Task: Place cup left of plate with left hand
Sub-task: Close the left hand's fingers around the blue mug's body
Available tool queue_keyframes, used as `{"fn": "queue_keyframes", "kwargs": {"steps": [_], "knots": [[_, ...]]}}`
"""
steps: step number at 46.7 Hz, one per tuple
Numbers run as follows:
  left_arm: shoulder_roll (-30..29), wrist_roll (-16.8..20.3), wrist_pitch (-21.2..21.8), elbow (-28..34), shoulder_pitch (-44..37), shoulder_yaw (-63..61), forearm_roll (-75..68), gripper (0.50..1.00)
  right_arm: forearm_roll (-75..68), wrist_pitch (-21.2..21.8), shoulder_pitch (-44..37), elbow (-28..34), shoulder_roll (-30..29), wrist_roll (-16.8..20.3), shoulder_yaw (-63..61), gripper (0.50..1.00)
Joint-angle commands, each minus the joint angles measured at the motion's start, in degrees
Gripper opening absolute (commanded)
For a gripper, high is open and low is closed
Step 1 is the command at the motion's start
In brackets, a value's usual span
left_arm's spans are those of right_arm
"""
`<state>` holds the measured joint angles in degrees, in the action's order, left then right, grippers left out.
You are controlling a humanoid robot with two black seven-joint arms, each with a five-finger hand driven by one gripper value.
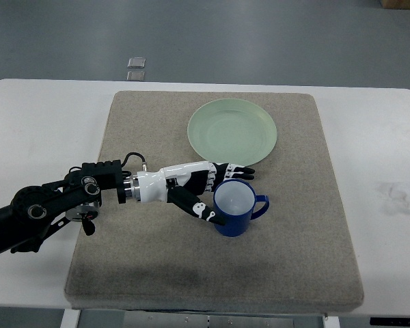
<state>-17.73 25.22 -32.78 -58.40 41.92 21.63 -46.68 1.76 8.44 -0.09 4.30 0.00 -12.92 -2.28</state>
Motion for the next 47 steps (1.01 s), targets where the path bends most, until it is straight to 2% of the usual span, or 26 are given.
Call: {"fn": "queue_keyframes", "kwargs": {"steps": [1,47], "knots": [[0.5,0.0,0.0,0.5,0.1,0.0,-0.2,0.994,0.0,0.0,0.0,0.0,0.0,0.0,0.0,0.932],[2.4,-0.2,1.0,0.5,0.8,-0.2,-3.4,0.977,0.0,0.0,0.0,0.0,0.0,0.0,0.0,0.932]]}}
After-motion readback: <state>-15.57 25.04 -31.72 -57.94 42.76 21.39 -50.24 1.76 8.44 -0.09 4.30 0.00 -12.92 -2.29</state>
